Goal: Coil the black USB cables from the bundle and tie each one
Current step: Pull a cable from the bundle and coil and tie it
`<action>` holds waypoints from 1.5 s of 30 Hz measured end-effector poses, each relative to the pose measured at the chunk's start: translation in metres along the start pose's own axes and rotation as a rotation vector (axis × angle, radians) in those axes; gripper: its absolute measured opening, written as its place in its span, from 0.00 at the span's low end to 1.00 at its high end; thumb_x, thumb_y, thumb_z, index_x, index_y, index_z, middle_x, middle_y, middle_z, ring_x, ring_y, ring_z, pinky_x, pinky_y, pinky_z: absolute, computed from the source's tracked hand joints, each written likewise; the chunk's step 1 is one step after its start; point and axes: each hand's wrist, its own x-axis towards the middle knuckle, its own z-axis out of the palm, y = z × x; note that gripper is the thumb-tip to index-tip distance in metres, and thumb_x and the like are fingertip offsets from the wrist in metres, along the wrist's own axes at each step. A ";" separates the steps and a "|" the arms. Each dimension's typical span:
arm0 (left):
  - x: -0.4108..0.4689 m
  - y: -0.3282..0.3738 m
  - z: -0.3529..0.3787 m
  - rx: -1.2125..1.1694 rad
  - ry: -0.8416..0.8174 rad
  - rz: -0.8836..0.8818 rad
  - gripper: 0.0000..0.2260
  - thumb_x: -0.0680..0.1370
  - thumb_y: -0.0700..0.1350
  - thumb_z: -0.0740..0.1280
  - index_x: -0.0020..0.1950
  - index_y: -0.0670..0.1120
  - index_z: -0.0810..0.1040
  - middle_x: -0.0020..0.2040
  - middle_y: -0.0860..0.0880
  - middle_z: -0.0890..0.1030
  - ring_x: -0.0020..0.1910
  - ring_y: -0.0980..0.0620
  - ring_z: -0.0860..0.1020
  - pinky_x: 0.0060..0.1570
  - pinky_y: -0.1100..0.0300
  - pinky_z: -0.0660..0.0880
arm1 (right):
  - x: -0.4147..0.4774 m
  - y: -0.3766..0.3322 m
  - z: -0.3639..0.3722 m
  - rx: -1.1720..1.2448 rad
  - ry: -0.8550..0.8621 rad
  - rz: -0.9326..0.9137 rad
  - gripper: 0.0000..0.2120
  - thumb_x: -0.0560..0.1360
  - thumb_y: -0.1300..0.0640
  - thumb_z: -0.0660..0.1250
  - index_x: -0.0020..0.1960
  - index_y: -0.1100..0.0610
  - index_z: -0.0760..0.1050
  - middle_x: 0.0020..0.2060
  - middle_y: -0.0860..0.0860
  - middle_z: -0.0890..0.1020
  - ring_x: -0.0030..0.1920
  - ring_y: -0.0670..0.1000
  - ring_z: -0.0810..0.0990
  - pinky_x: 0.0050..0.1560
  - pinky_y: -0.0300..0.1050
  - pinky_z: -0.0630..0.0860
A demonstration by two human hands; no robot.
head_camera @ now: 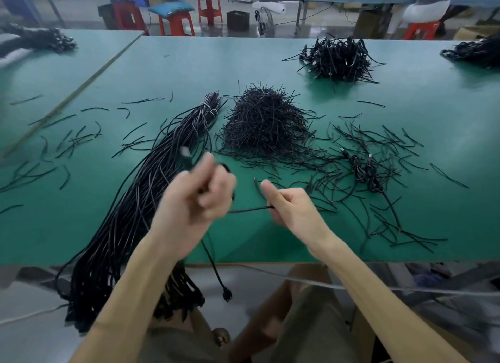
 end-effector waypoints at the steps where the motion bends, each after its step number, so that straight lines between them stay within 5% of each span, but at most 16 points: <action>1: -0.003 -0.002 0.002 0.313 -0.042 -0.066 0.23 0.84 0.57 0.58 0.34 0.49 0.77 0.28 0.52 0.67 0.24 0.55 0.61 0.26 0.64 0.57 | 0.003 -0.001 -0.002 -0.014 0.043 -0.010 0.33 0.83 0.42 0.62 0.31 0.66 0.58 0.26 0.55 0.59 0.28 0.51 0.55 0.30 0.44 0.54; 4: 0.001 -0.020 0.007 0.988 -0.128 -0.286 0.23 0.85 0.58 0.56 0.39 0.49 0.82 0.31 0.52 0.77 0.26 0.54 0.72 0.29 0.63 0.70 | 0.011 -0.005 -0.003 -0.084 0.123 -0.073 0.32 0.83 0.42 0.62 0.29 0.62 0.60 0.24 0.51 0.63 0.27 0.50 0.58 0.29 0.43 0.57; 7: 0.009 -0.036 0.009 1.172 -0.015 -0.181 0.17 0.84 0.55 0.57 0.48 0.48 0.81 0.44 0.55 0.83 0.43 0.59 0.80 0.49 0.60 0.76 | 0.010 -0.011 0.004 -0.147 0.131 -0.159 0.31 0.83 0.42 0.61 0.28 0.60 0.62 0.22 0.52 0.65 0.27 0.47 0.62 0.30 0.43 0.60; 9: 0.013 -0.040 0.006 1.059 0.024 -0.080 0.14 0.84 0.54 0.56 0.51 0.52 0.80 0.44 0.64 0.81 0.44 0.66 0.78 0.47 0.70 0.71 | 0.007 -0.014 0.008 -0.160 0.159 -0.199 0.30 0.84 0.43 0.61 0.27 0.55 0.62 0.22 0.49 0.65 0.28 0.46 0.62 0.31 0.43 0.59; 12: 0.016 -0.048 0.000 0.997 0.053 -0.014 0.19 0.86 0.55 0.53 0.50 0.49 0.81 0.42 0.65 0.80 0.41 0.65 0.76 0.45 0.71 0.70 | 0.006 -0.016 0.009 -0.103 0.160 -0.207 0.29 0.84 0.42 0.59 0.30 0.59 0.66 0.24 0.47 0.67 0.28 0.47 0.64 0.31 0.43 0.61; 14: 0.019 -0.051 0.001 0.898 0.091 0.022 0.22 0.86 0.54 0.52 0.44 0.45 0.80 0.46 0.60 0.81 0.47 0.65 0.77 0.54 0.70 0.70 | 0.004 -0.015 0.011 -0.057 0.130 -0.196 0.30 0.84 0.42 0.58 0.34 0.64 0.73 0.24 0.49 0.71 0.27 0.48 0.68 0.32 0.42 0.65; 16: 0.022 -0.052 0.003 0.726 0.147 0.039 0.26 0.86 0.56 0.53 0.43 0.40 0.79 0.52 0.56 0.83 0.55 0.66 0.79 0.62 0.70 0.69 | 0.001 -0.015 0.016 0.020 0.110 -0.192 0.27 0.84 0.42 0.58 0.32 0.58 0.73 0.24 0.48 0.72 0.27 0.48 0.69 0.31 0.38 0.67; 20: 0.022 -0.056 0.014 0.397 0.255 -0.021 0.26 0.82 0.62 0.56 0.67 0.44 0.78 0.67 0.52 0.81 0.69 0.55 0.76 0.73 0.54 0.68 | -0.001 -0.013 0.026 0.061 0.132 -0.196 0.26 0.84 0.43 0.57 0.29 0.52 0.69 0.22 0.46 0.71 0.25 0.46 0.67 0.29 0.38 0.64; 24: 0.025 -0.050 0.018 0.191 0.344 -0.028 0.29 0.85 0.58 0.53 0.68 0.34 0.75 0.64 0.45 0.83 0.67 0.50 0.79 0.71 0.51 0.72 | -0.007 -0.006 0.030 0.097 0.087 -0.182 0.27 0.85 0.42 0.57 0.30 0.51 0.69 0.23 0.49 0.71 0.25 0.48 0.68 0.30 0.38 0.65; 32: 0.022 -0.033 0.012 -0.261 0.235 0.044 0.27 0.87 0.55 0.47 0.74 0.36 0.68 0.71 0.42 0.77 0.72 0.50 0.74 0.66 0.59 0.74 | -0.008 0.001 0.030 -0.147 0.070 -0.250 0.25 0.84 0.43 0.58 0.33 0.54 0.70 0.25 0.51 0.71 0.27 0.46 0.67 0.32 0.43 0.65; 35: 0.020 -0.028 0.007 -0.280 0.206 0.068 0.26 0.87 0.54 0.49 0.73 0.36 0.71 0.70 0.43 0.78 0.66 0.51 0.79 0.59 0.61 0.78 | -0.009 0.003 0.029 -0.198 0.082 -0.282 0.24 0.84 0.43 0.58 0.34 0.55 0.70 0.26 0.50 0.71 0.28 0.45 0.66 0.32 0.39 0.63; 37: 0.018 -0.030 0.006 -0.289 0.208 0.053 0.25 0.87 0.55 0.51 0.70 0.38 0.76 0.63 0.47 0.82 0.50 0.55 0.83 0.50 0.61 0.79 | -0.007 0.006 0.029 -0.238 0.071 -0.283 0.23 0.84 0.43 0.58 0.35 0.55 0.70 0.26 0.43 0.71 0.28 0.45 0.68 0.33 0.36 0.63; 40: 0.017 -0.035 0.002 -0.330 0.213 0.034 0.25 0.87 0.55 0.52 0.65 0.41 0.82 0.46 0.53 0.78 0.31 0.56 0.71 0.40 0.62 0.75 | -0.005 0.011 0.028 -0.323 0.033 -0.307 0.20 0.85 0.47 0.59 0.37 0.54 0.70 0.28 0.42 0.71 0.30 0.46 0.69 0.34 0.36 0.62; 45: 0.017 -0.038 0.001 -0.365 0.250 0.006 0.23 0.86 0.55 0.54 0.55 0.44 0.86 0.36 0.56 0.70 0.24 0.57 0.63 0.33 0.64 0.69 | -0.007 0.016 0.027 -0.389 0.002 -0.325 0.14 0.84 0.50 0.60 0.42 0.54 0.71 0.32 0.44 0.71 0.32 0.48 0.69 0.35 0.38 0.63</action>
